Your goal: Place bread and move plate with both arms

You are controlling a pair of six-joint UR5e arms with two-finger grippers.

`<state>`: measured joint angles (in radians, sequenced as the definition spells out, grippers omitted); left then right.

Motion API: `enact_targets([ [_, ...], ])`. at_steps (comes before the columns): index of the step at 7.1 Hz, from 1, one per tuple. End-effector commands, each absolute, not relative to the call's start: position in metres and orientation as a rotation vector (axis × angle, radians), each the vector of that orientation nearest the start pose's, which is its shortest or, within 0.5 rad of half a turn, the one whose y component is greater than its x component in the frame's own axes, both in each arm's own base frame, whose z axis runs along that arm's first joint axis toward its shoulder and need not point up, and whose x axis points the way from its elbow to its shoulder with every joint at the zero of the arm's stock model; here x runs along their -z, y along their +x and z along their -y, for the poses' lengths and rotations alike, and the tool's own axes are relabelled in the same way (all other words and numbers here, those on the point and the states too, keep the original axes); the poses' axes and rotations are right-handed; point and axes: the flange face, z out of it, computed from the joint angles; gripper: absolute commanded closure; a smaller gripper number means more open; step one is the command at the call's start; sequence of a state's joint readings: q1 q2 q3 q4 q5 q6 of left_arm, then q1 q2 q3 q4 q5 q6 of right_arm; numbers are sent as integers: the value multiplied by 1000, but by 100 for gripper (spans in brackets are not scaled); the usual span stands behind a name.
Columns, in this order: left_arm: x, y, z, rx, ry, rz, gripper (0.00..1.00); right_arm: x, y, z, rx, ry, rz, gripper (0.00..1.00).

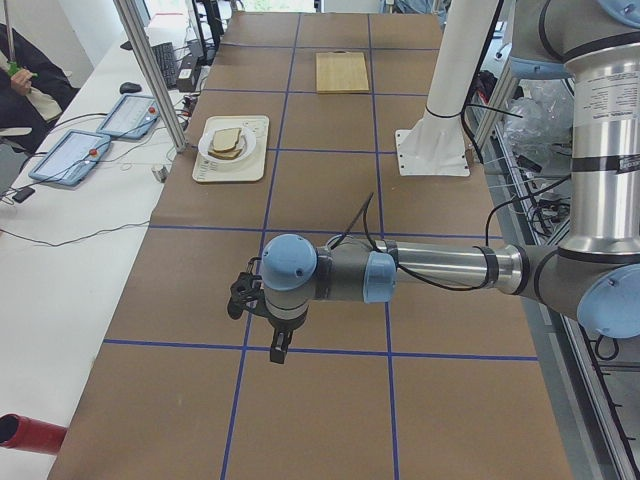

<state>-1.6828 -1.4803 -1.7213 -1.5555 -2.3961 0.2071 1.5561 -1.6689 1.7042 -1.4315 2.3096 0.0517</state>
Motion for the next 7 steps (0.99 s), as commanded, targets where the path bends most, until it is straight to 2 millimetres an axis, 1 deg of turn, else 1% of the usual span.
enact_targets([
  [1,-627,-110,443,-106,168,-809,2,-626,58,462,30,141,752,0],
  [3,-628,-110,441,-114,185,-806,2,-625,58,462,32,141,764,0],
  [5,-638,-109,428,-122,207,-803,2,-625,57,462,32,140,767,0],
  [7,-640,-109,428,-118,211,-795,2,-625,57,462,32,140,767,0],
])
